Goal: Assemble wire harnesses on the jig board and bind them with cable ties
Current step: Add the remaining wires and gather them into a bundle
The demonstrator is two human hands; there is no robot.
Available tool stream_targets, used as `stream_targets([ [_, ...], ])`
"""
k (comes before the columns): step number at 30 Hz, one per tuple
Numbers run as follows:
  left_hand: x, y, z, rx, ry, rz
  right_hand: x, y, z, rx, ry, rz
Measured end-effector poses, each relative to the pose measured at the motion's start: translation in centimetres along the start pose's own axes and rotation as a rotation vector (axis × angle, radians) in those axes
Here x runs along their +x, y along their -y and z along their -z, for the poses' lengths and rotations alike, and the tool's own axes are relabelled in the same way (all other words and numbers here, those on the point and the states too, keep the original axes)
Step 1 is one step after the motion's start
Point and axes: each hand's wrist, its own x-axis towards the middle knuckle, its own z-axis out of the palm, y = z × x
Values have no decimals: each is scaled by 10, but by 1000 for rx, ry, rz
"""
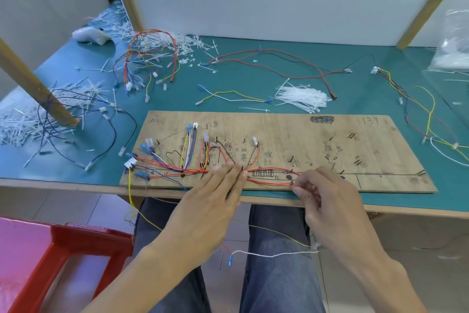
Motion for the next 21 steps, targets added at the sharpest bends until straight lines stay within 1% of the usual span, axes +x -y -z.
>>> stream_targets([
  [3, 2, -2, -5, -23, 35, 34, 3, -6, 3, 32, -3, -50],
  [10, 1, -6, -12, -50, 47, 60, 16, -13, 1, -45, 79, -57],
  [13, -1, -8, -15, -51, 27, 59, 26, -18, 7, 5, 104, -94],
  [16, -3, -11, -17, -55, 0, 74, 37, -19, 9, 7, 57, -86],
  [21, -7, -10, -19, -66, -41, 60, 44, -11, 0, -106, -41, -81],
])
